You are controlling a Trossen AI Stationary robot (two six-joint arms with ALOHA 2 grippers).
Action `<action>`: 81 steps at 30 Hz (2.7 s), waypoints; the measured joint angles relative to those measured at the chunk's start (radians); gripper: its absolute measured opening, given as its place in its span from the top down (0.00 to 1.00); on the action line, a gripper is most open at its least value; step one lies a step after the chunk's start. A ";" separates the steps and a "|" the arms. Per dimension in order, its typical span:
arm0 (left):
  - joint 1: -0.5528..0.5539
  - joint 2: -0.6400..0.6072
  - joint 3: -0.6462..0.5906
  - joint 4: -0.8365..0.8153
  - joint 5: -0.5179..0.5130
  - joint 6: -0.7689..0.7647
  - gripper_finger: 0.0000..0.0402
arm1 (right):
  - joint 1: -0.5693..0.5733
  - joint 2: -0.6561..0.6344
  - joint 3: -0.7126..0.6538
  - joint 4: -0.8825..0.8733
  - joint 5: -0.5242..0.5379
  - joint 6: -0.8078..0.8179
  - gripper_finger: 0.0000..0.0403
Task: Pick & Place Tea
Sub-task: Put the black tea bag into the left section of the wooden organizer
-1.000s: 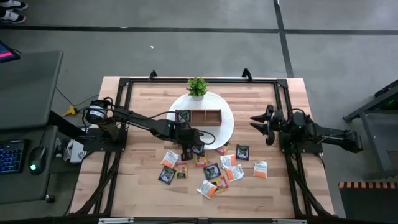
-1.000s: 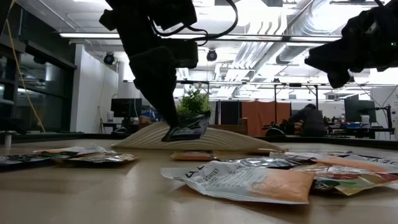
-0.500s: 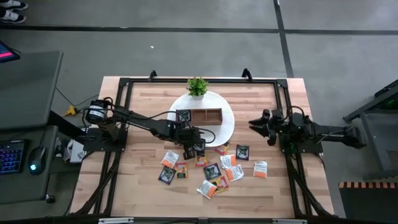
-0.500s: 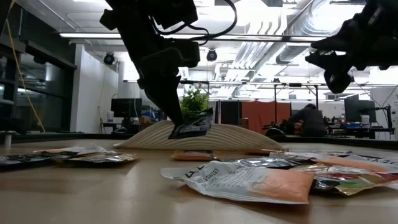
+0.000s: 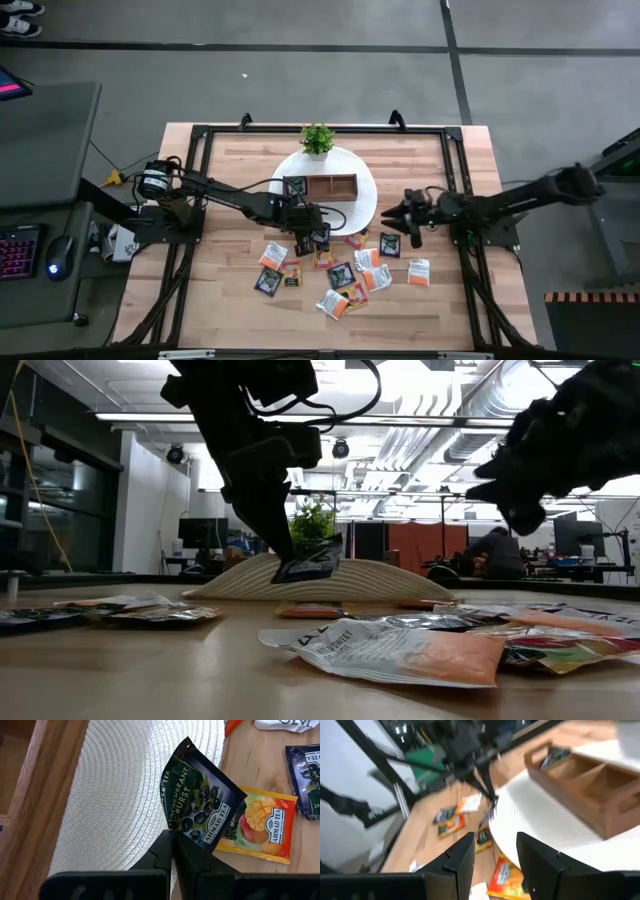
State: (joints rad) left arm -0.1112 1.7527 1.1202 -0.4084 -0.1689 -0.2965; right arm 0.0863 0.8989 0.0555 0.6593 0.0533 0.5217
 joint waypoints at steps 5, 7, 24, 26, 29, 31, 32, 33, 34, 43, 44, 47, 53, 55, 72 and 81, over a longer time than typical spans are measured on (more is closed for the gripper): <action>0.000 0.000 0.000 0.010 -0.001 0.003 0.99 | 0.030 0.315 0.211 0.010 -0.070 -0.122 0.65; 0.000 0.000 0.000 0.016 -0.002 0.003 0.99 | 0.039 0.430 0.310 -0.003 -0.091 -0.166 0.65; 0.000 0.000 0.000 0.011 -0.002 0.003 0.99 | -0.044 0.796 0.454 0.153 -0.102 0.054 0.63; 0.000 0.000 0.000 0.013 -0.002 0.003 0.99 | -0.062 0.813 0.454 0.188 -0.127 0.081 0.58; 0.000 0.000 0.000 0.013 -0.001 0.003 0.99 | -0.089 0.824 0.454 0.209 -0.141 0.110 0.48; 0.000 0.000 0.000 0.014 -0.001 0.003 0.99 | -0.100 0.826 0.454 0.218 -0.136 0.110 0.40; 0.000 0.000 0.000 0.015 -0.001 0.003 0.99 | -0.103 0.826 0.454 0.231 -0.139 0.110 0.37; 0.000 0.000 0.000 0.016 -0.001 0.003 0.99 | -0.106 0.826 0.454 0.241 -0.140 0.116 0.34; 0.000 0.000 0.000 0.016 -0.001 0.003 0.99 | -0.106 0.825 0.454 0.245 -0.139 0.126 0.31; 0.000 0.000 0.000 0.022 -0.072 0.003 0.99 | -0.099 0.825 0.454 0.243 -0.095 0.132 0.29; 0.000 0.000 0.000 0.024 -0.074 0.003 0.99 | -0.100 0.825 0.454 0.243 -0.092 0.133 0.29; 0.000 0.000 0.000 0.035 -0.076 0.003 0.99 | -0.099 0.825 0.454 0.243 -0.092 0.135 0.30; 0.000 0.000 0.000 0.056 -0.076 0.003 0.99 | -0.100 0.873 0.499 0.242 -0.093 0.133 0.30; 0.000 0.000 0.001 0.051 -0.076 0.003 0.99 | -0.100 0.906 0.529 0.240 -0.097 0.132 0.30; 0.000 0.000 0.001 0.040 -0.070 0.003 0.99 | -0.101 0.978 0.603 0.176 -0.140 0.131 0.49; 0.000 0.000 0.001 0.037 -0.067 0.013 0.99 | -0.124 0.977 0.603 0.184 -0.202 0.129 0.79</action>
State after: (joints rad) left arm -0.1112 1.7527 1.1210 -0.3712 -0.2359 -0.2839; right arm -0.0378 1.8759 0.6590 0.8433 -0.1487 0.6510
